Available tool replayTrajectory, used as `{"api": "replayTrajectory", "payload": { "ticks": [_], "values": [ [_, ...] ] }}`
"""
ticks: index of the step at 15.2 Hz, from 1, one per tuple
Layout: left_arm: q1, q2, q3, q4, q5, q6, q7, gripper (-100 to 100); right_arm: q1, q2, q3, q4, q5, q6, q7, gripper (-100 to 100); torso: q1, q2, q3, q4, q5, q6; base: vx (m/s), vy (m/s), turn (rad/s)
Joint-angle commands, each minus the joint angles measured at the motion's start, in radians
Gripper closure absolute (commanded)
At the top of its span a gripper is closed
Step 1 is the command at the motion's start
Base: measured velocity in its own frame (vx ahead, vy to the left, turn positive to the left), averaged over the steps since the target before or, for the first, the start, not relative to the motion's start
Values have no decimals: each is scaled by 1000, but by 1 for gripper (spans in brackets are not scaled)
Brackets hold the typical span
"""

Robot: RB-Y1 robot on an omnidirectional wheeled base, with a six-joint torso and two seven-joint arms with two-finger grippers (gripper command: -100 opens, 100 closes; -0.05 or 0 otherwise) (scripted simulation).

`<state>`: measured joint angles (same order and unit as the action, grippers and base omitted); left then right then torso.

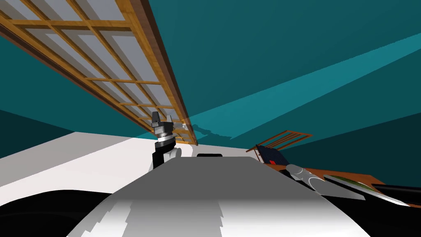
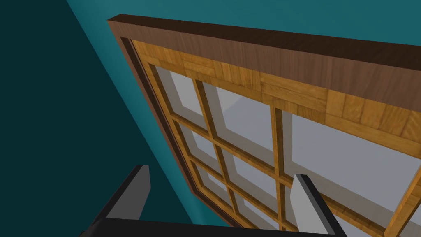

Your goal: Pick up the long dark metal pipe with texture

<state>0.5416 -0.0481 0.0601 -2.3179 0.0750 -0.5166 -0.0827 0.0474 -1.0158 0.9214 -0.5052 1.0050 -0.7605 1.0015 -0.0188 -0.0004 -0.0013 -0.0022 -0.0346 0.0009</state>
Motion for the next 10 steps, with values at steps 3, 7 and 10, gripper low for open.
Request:
{"api": "replayTrajectory", "payload": {
  "ticks": [3, 7, 10],
  "values": [
    [0, 0, 0, 0, 0, 0, 0, 0, -23, -28, 91, 5, -98, 15, 10, 100, 1, 1, 1, 0, 0, 1, -41, 19, 50],
    [0, 0, 0, 0, 0, 0, 0, 0, -74, -46, 172, 58, -181, 21, 40, 100, 1, 1, 1, 0, 2, 0, -40, 15, 44],
    [0, 0, 0, 0, 0, 0, 0, 0, -70, -50, 180, 48, -195, 25, 36, 100, 1, 1, 0, 0, 0, 2, -11, 1, -3]
  ]
}}
